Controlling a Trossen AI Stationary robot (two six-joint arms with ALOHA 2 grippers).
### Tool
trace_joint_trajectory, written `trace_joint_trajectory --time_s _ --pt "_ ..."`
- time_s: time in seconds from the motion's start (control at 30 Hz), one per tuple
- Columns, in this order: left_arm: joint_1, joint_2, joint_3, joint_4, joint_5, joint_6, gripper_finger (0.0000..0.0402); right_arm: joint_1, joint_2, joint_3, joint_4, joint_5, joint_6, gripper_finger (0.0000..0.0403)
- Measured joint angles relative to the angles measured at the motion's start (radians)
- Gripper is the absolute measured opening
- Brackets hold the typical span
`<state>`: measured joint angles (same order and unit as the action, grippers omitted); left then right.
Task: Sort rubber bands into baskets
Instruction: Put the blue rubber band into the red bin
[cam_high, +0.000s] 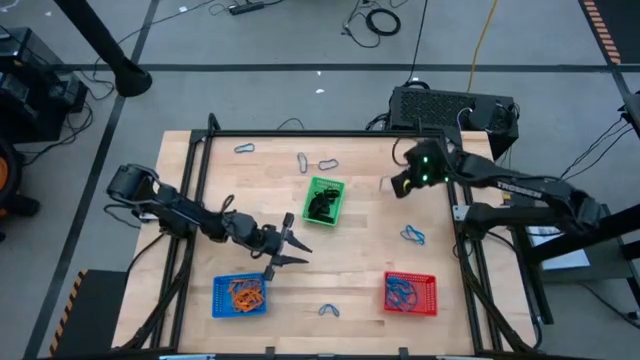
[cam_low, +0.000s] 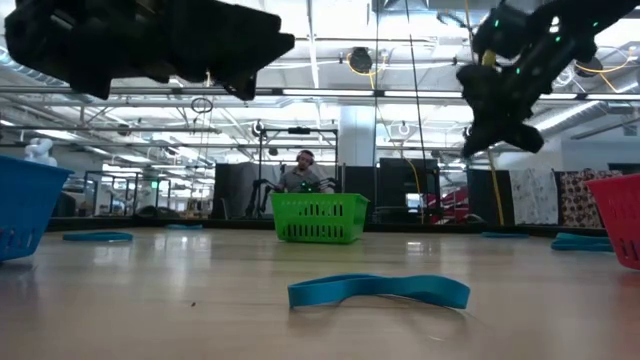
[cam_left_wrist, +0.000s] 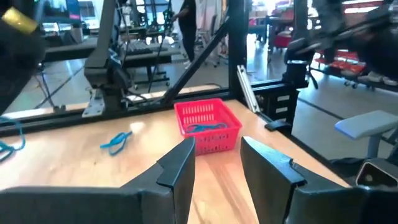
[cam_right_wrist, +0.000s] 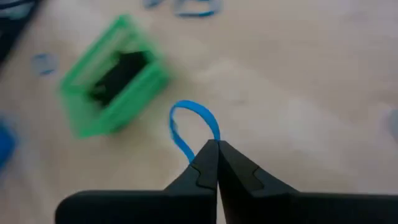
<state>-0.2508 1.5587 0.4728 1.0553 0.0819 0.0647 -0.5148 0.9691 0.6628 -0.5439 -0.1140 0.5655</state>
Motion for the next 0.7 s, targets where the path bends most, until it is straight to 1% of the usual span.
trace_joint_trajectory --time_s 0.13,0.3,0.4,0.53,0.7 --pt "-0.012 0.026 0.000 0.008 -0.024 -0.008 0.0137 0.168 -0.004 0.000 0.041 -0.049 0.114 0.0000" --pt "-0.029 0.039 0.000 -0.011 -0.023 -0.007 0.0137 0.381 0.007 0.000 0.075 -0.077 0.289 0.0000" --pt "-0.031 0.039 0.000 -0.020 -0.032 -0.007 0.0137 0.522 0.014 0.000 0.090 -0.080 0.431 0.0000" --pt "-0.029 0.039 0.000 -0.022 -0.032 0.006 0.0137 0.710 0.032 0.000 0.170 -0.071 0.651 0.0000" --pt "-0.028 0.039 0.000 -0.025 -0.034 0.025 0.0137 0.934 0.099 0.001 0.243 -0.063 0.940 0.0000"
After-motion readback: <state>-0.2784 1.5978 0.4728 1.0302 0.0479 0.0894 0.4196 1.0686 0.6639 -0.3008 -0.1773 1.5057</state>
